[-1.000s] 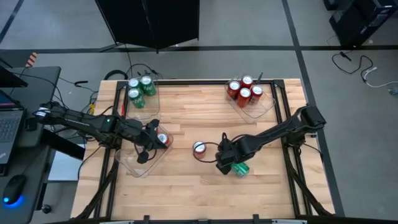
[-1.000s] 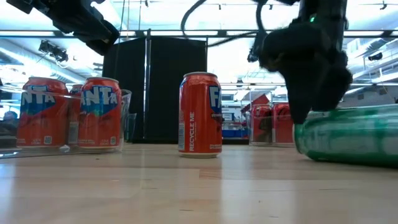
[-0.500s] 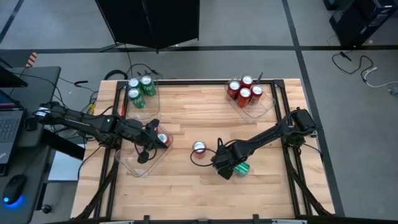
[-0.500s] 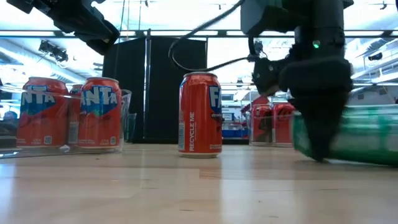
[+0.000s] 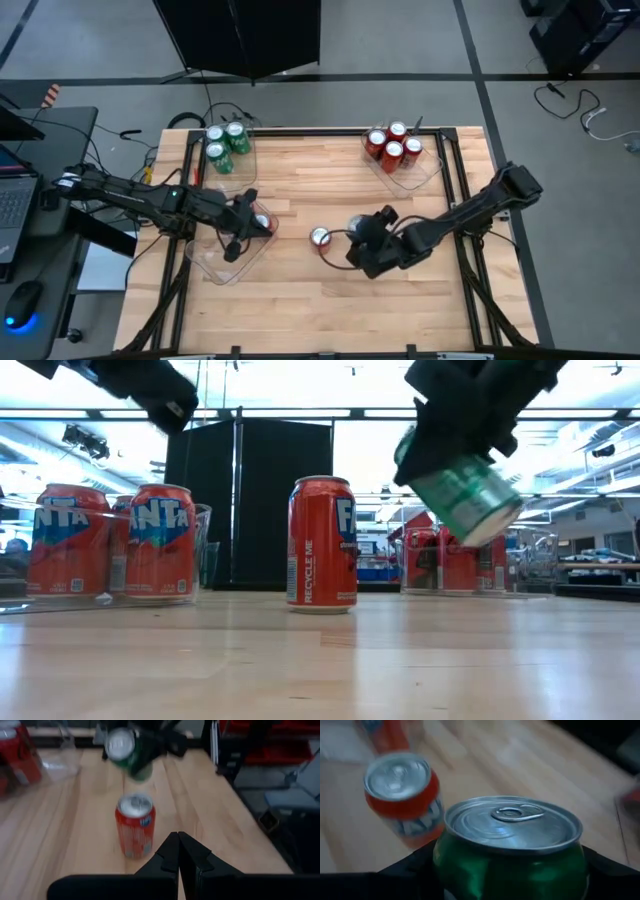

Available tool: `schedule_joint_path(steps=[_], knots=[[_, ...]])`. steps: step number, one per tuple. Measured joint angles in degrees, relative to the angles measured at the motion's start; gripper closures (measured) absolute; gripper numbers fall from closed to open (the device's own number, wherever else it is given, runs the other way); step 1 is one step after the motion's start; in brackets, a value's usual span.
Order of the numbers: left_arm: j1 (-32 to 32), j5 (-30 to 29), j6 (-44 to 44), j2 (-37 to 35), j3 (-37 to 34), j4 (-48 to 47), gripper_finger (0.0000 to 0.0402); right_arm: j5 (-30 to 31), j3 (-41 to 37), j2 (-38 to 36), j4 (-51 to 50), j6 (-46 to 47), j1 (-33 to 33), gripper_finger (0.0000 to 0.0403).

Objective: Sort soda cans
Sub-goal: Put the green soda can into the top left transparent bin

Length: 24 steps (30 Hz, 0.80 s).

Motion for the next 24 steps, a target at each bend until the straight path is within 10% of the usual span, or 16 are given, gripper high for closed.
schedule_joint_path(steps=[8, 16, 24], knots=[[3.38, -3.2, -1.46, 2.58, 1.5, 4.03, 0.0395, 14.89, -14.04, 3.63, 37.1, -14.69, -0.44, 0.0113], [9.2, 0.64, 6.09, 16.46, 10.24, 6.76, 0.04, 15.18, -24.39, 9.21, 71.32, -29.31, -5.0, 0.0113], [11.74, 0.2, 11.83, 34.41, 18.77, 13.71, 0.0401, 10.96, -24.23, 15.31, 80.55, -34.12, -7.59, 0.0113]])
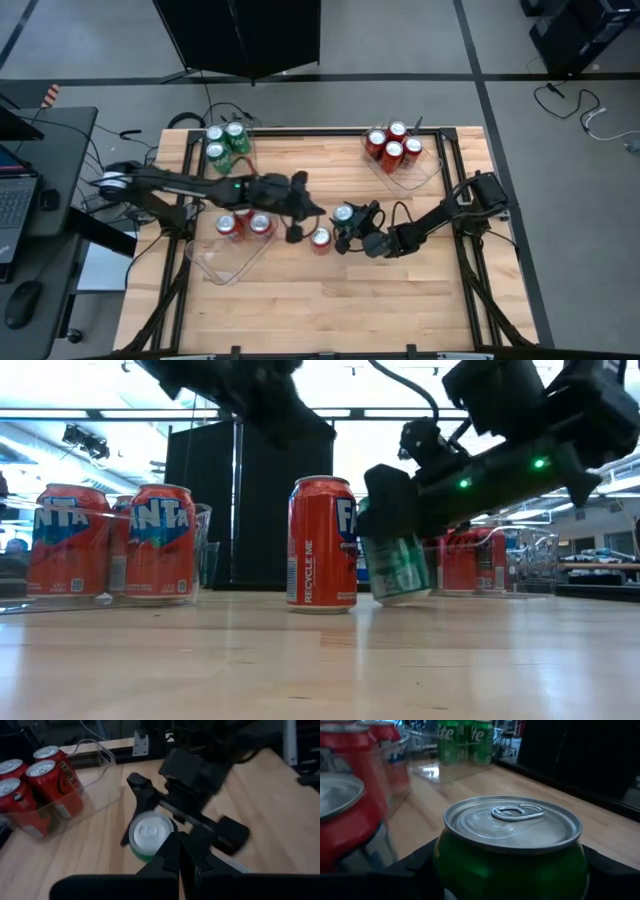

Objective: Sort soda cans
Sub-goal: Put the green soda can into the top left transparent bin

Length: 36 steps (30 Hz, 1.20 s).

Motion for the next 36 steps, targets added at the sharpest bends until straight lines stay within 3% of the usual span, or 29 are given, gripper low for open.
schedule_joint_path(steps=[10, 24, 31, 36], knots=[[0.42, 0.27, 1.28, 13.56, 6.91, 1.88, 0.0401, -0.8, -0.04, 1.73, 5.25, -4.85, 0.12, 0.0113], [0.42, -2.89, 0.22, 16.8, 8.0, 2.7, 0.0401, -3.39, 0.66, 1.76, 5.32, -3.51, 0.32, 0.0113], [0.33, -1.92, -0.28, 17.52, 8.03, 3.58, 0.0401, -5.36, 0.88, 1.36, 5.38, 0.0, 0.98, 0.0017], [0.31, -1.65, -0.44, 17.94, 8.03, 3.5, 0.0401, -5.93, 0.85, -0.91, 4.64, -0.96, 1.36, 0.0036]])
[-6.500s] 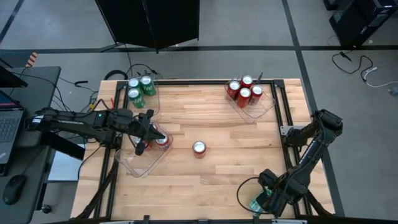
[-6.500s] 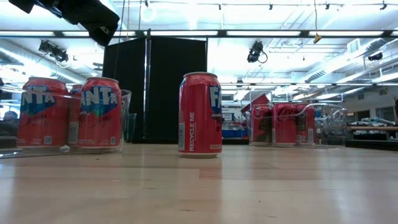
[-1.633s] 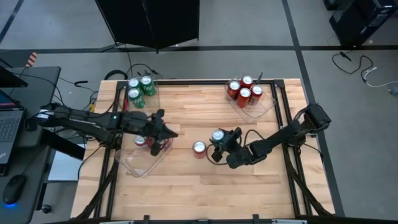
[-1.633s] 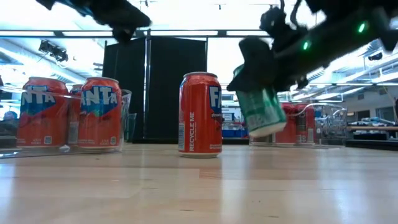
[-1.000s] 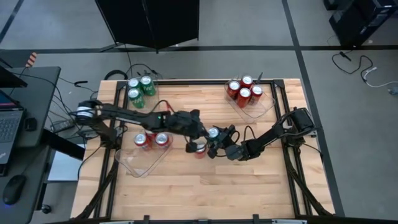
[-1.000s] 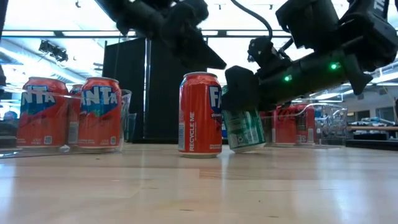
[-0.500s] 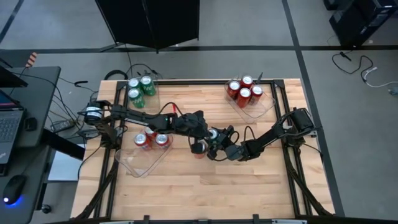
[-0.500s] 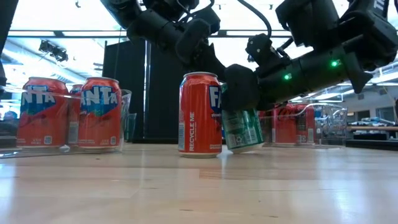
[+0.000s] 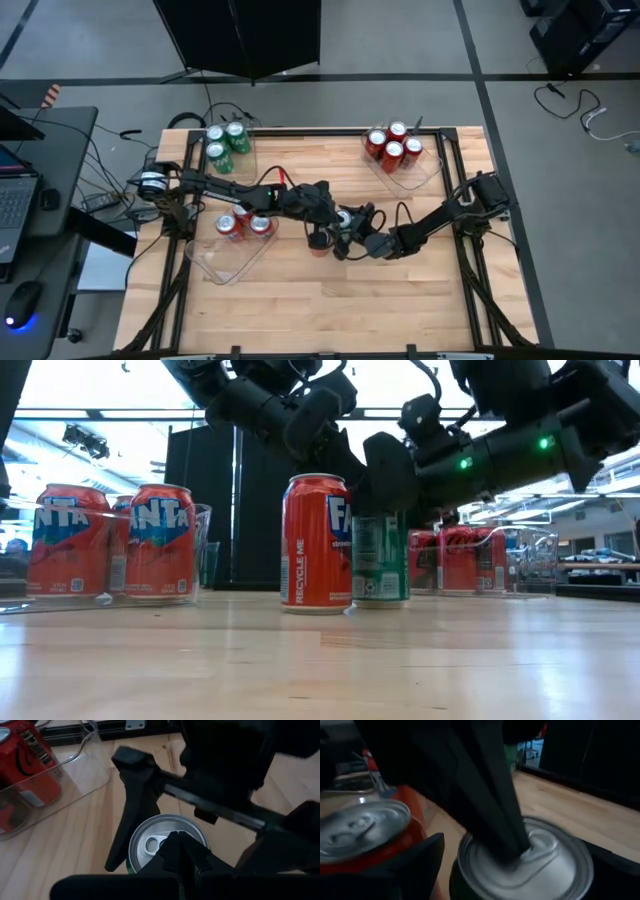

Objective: Sort soda cans
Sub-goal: Put the green soda can into the top left transparent bin

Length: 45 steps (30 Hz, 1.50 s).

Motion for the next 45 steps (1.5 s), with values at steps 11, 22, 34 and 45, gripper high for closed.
schedule_joint_path(steps=[11, 22, 34, 45], knots=[[0.13, 0.73, 1.13, -0.45, 2.56, -3.79, 0.0402, -2.9, 0.09, -10.08, -12.4, -1.37, 0.55, 0.0042], [0.15, 0.85, 1.95, -4.69, 4.72, -10.94, 0.0401, -7.89, 0.11, -17.69, -24.19, 0.06, 0.96, 0.0041], [0.13, -0.87, 0.85, -21.54, -3.15, -16.87, 0.0401, -14.68, 1.72, -17.92, -32.34, 2.55, -2.64, 0.0052], [0.07, -3.88, -5.67, -39.2, -19.48, -12.84, 0.0401, -17.68, 11.71, -17.74, -44.4, -1.12, -3.42, 0.006]])
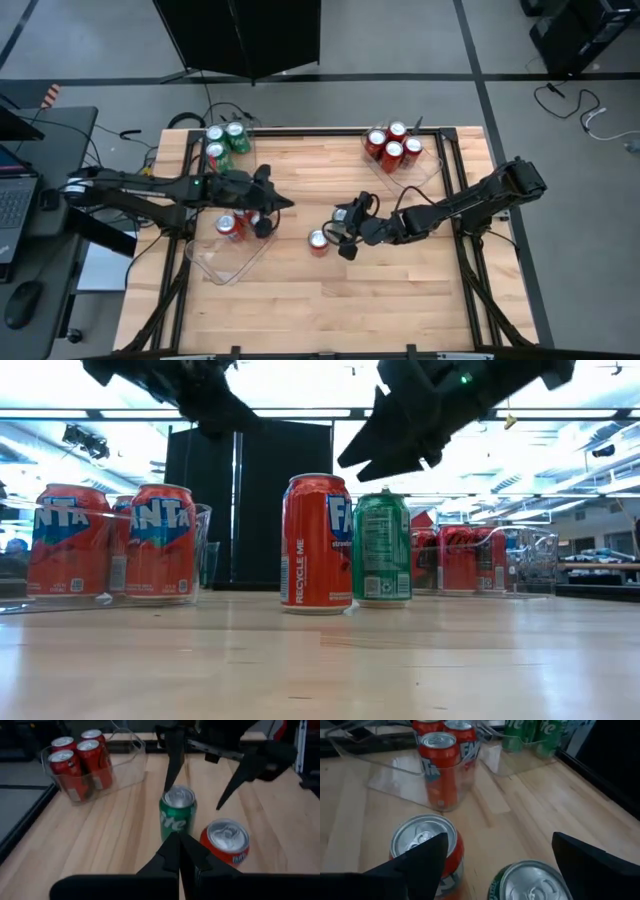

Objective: Sort soda cans
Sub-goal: Put the green soda can into the top left transparent bin

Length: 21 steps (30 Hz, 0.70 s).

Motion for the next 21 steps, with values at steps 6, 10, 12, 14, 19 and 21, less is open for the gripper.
schedule_joint_path(steps=[6, 10, 12, 14, 19, 21], knots=[[-0.14, 0.03, -4.41, -1.36, -0.89, -4.22, 0.0401, -3.85, 7.38, -0.17, -15.73, 2.17, 0.87, 0.0064], [-0.51, 0.03, -4.44, -1.34, -0.89, -6.48, 0.0401, -4.93, 10.89, -0.25, -29.12, 10.21, 2.03, 0.0097], [-0.7, 0.07, -4.55, -1.32, -0.89, -6.56, 0.0401, -6.53, 11.02, -0.26, -31.59, 12.56, 2.8, 0.0134], [-0.85, 0.07, -4.6, -1.37, -0.89, -6.41, 0.0401, -7.25, 10.76, -0.26, -33.47, 14.24, 3.85, 0.0185], [-1.14, 0.09, -4.41, -1.34, -0.89, -5.79, 0.0401, -7.26, 8.94, -0.26, -34.26, 17.48, 6.12, 0.0351], [-1.14, 0.12, -4.45, -1.3, -0.89, -6.04, 0.0401, -6.12, 7.02, 0.02, -33.37, 19.1, 6.44, 0.0388]])
